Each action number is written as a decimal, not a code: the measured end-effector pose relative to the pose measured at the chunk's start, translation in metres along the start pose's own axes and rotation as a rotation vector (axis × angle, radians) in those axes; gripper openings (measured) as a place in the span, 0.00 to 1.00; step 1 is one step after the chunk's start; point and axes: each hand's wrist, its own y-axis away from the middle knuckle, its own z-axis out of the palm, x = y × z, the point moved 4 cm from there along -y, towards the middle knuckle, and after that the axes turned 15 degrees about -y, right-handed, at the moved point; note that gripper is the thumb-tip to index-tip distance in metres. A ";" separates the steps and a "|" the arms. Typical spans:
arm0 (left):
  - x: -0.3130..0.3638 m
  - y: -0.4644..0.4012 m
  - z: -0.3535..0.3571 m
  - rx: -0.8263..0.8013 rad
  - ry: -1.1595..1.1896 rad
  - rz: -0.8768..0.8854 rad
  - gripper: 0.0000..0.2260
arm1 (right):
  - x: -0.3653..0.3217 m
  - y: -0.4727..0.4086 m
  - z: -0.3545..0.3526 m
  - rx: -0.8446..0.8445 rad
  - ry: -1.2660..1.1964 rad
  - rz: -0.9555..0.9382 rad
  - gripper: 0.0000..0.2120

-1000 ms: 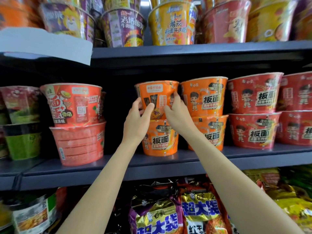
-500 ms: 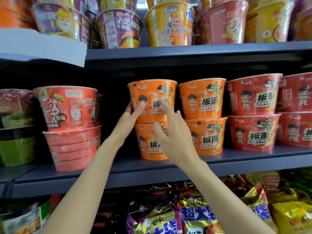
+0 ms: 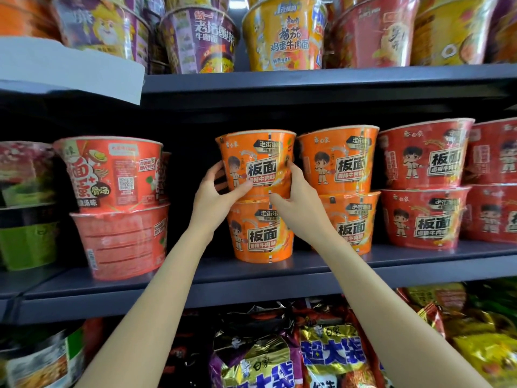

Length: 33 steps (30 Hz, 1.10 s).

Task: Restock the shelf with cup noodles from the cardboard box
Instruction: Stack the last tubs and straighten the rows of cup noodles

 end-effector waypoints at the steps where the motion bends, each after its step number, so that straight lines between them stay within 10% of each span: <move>1: -0.002 -0.001 0.001 -0.011 0.016 -0.001 0.34 | 0.000 0.001 0.000 0.000 0.014 -0.010 0.34; 33: -0.005 0.007 0.010 0.182 -0.230 0.167 0.37 | 0.021 0.002 -0.004 -0.006 0.043 -0.100 0.36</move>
